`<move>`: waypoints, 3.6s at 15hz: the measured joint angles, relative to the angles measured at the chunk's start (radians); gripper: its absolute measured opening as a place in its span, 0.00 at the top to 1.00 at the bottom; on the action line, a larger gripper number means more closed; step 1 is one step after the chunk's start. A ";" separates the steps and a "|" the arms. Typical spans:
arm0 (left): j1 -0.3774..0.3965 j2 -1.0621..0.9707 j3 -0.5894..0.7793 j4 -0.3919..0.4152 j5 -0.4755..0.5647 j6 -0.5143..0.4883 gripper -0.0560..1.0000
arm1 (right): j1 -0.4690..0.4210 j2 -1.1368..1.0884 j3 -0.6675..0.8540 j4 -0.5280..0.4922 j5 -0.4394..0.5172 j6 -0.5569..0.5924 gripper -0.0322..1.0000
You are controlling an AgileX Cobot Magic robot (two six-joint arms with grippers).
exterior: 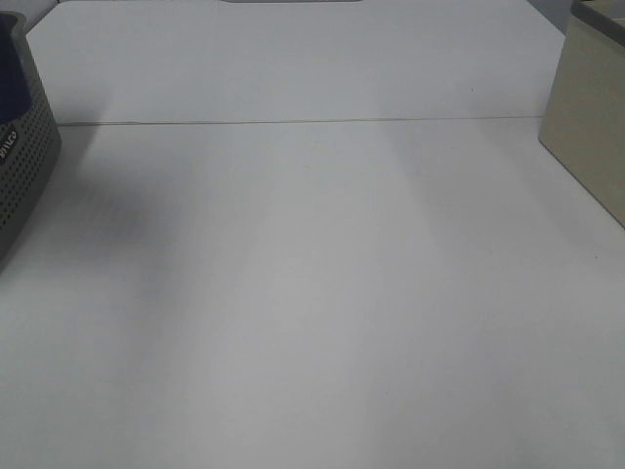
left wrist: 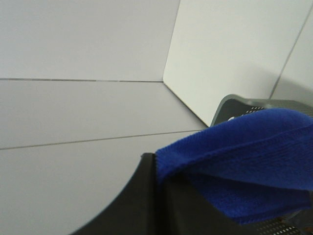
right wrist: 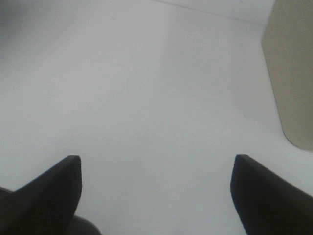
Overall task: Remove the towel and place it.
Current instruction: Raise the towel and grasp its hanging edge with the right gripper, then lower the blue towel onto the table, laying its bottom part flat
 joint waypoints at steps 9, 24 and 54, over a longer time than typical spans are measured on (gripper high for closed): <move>-0.183 0.001 0.001 -0.053 0.112 0.000 0.95 | 0.000 0.695 0.000 1.030 -0.174 -1.092 0.25; -0.192 0.122 0.001 -0.486 -0.060 0.138 0.95 | 0.229 1.703 -0.580 1.452 0.071 -1.649 0.25; -0.192 0.141 0.001 -0.480 -0.169 0.086 0.95 | 0.358 1.853 -0.781 1.212 -0.069 -1.103 0.95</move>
